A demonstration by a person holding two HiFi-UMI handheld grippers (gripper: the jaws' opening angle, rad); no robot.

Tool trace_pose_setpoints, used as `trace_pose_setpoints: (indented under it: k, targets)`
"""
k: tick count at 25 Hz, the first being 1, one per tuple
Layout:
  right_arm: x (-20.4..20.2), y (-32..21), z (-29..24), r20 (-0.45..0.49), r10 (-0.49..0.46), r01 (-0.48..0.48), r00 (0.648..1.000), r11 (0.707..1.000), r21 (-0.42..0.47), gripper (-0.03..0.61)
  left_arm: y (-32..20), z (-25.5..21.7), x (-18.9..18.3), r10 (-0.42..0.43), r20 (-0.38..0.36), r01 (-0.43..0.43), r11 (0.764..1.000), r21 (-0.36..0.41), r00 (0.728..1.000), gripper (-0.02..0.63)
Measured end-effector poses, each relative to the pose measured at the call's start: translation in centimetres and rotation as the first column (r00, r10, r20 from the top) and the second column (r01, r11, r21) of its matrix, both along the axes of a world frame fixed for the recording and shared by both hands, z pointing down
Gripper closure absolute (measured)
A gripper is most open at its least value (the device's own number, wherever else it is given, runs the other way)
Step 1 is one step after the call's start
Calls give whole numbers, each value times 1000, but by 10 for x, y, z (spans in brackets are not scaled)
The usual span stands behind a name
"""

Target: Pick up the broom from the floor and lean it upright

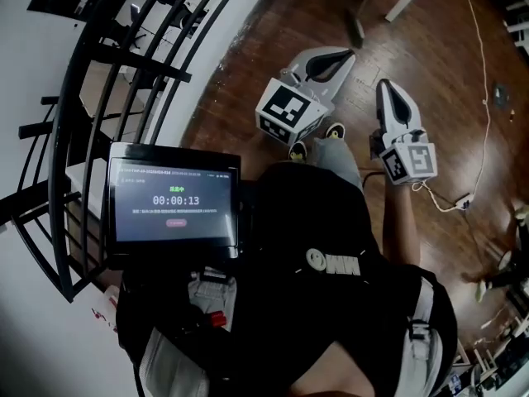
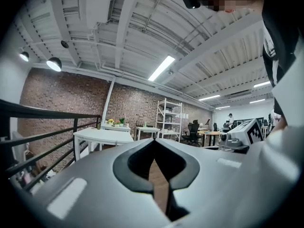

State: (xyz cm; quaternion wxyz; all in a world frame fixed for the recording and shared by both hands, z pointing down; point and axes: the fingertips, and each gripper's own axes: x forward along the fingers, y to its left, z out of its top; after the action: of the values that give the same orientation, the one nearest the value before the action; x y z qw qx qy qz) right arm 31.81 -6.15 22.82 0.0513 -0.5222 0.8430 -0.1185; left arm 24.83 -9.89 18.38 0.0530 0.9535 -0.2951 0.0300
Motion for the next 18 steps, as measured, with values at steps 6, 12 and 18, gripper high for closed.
trace_pose_setpoints:
  k: [6,12,18]
  targets:
    - [-20,3,4,6,-33,33,999,999,-17,575,24,-7,-12,-53,36,52,999,10,998,595]
    - [-16,4,-5,-57,-92,92,994,996,13,575,22,2,14,-26,49,26,1000,-17,998,595]
    - [-21,13,-13,5,-155,155,988,988,9,574,27,2,21,-22,35,24,998,-56,999,595]
